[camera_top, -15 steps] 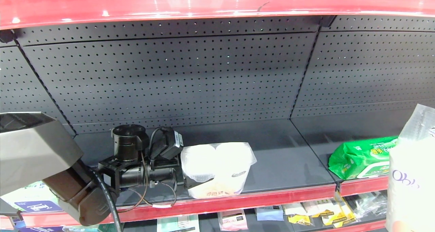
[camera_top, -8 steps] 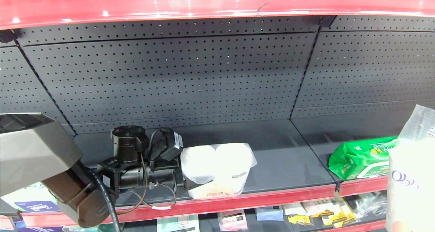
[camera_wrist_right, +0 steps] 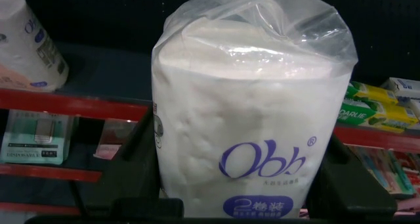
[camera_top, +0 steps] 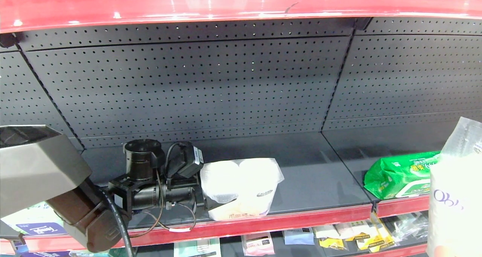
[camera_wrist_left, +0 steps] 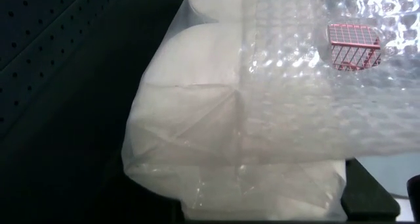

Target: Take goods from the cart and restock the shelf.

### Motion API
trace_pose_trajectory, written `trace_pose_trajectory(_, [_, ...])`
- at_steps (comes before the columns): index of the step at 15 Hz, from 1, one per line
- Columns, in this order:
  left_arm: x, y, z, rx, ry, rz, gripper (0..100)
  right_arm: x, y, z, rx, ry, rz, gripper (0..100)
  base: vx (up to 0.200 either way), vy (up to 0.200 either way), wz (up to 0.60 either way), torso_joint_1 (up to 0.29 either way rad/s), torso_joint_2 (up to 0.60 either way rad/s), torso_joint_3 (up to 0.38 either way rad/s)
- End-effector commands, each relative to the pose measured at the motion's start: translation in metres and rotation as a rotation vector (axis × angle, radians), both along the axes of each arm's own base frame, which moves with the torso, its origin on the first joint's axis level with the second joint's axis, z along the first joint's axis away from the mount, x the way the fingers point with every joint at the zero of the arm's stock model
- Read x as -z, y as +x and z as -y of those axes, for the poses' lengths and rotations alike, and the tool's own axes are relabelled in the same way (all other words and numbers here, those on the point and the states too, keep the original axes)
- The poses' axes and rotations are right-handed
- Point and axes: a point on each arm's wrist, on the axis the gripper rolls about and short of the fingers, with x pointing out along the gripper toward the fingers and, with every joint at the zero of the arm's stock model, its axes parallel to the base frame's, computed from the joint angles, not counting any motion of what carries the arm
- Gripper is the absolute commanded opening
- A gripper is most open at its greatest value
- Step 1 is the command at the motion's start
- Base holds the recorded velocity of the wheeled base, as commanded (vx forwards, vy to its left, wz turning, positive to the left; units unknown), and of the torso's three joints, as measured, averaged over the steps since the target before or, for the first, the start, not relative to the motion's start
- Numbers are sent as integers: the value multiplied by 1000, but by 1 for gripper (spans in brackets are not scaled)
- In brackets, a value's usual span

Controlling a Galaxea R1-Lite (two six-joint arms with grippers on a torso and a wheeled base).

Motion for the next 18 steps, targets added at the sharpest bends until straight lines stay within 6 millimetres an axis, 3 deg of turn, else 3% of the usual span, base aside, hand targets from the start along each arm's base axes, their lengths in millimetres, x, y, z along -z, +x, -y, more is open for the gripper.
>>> trace_pose_trajectory(1, [-1, 1, 1, 0, -1, 10, 0, 0, 0, 0, -1, -1, -2, 0, 0, 0, 0, 0, 0, 0])
trace_pose_trajectory(7, [-3, 1, 6, -29, 1, 36, 0, 1, 1, 0, -1, -1, -6, 0, 0, 0, 0, 0, 0, 0])
trace_pose_trajectory(8, [-2, 1, 7, -30, 1, 33, 100, 2, 1, 0, -1, -1, -9, 0, 0, 0, 0, 0, 0, 0])
trace_pose_trajectory(16, [-6, 0, 6, -30, -36, 15, 100, 2, 1, 0, -1, -1, -9, 0, 0, 0, 0, 0, 0, 0])
trace_pose_trajectory(18, [-18, -4, -3, -54, -59, 28, 100, 2, 1, 0, -1, -1, -11, 0, 0, 0, 0, 0, 0, 0])
